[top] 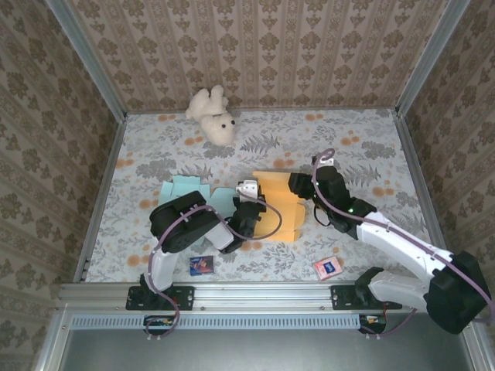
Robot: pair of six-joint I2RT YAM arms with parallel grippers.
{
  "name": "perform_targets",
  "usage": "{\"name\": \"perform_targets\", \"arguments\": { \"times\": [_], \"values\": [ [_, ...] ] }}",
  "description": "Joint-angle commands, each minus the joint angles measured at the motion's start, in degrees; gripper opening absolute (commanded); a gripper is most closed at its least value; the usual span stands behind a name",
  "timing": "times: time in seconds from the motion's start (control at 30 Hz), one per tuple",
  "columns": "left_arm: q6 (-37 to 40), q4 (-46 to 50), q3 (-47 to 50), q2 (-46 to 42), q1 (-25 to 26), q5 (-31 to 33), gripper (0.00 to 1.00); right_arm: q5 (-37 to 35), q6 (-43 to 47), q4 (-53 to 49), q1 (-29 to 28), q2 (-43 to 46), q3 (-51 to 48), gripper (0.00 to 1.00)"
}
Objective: Fold the paper box
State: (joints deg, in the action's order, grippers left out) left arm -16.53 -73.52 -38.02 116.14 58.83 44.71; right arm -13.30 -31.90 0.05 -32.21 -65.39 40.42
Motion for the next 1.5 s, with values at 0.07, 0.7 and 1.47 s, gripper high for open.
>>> {"name": "perform_targets", "arguments": {
  "times": [0.07, 0.7, 1.47],
  "values": [
    [-0.5, -1.1, -2.02, 0.71, 1.4, 2.55, 0.0, -2.86, 1.36, 0.71, -0.4, -6.56, 3.58, 0.57],
    [-1.39, -1.02, -2.94, 2.14, 1.82, 4.07, 0.0, 5.22, -3.84, 10.68, -1.46, -2.16, -7.38, 0.58],
    [-5.18, -0.94, -0.91, 0.67, 1.29, 1.47, 0.0, 3.65, 2.43, 17.36, 4.96, -8.75, -13.25, 0.65]
  ]
}}
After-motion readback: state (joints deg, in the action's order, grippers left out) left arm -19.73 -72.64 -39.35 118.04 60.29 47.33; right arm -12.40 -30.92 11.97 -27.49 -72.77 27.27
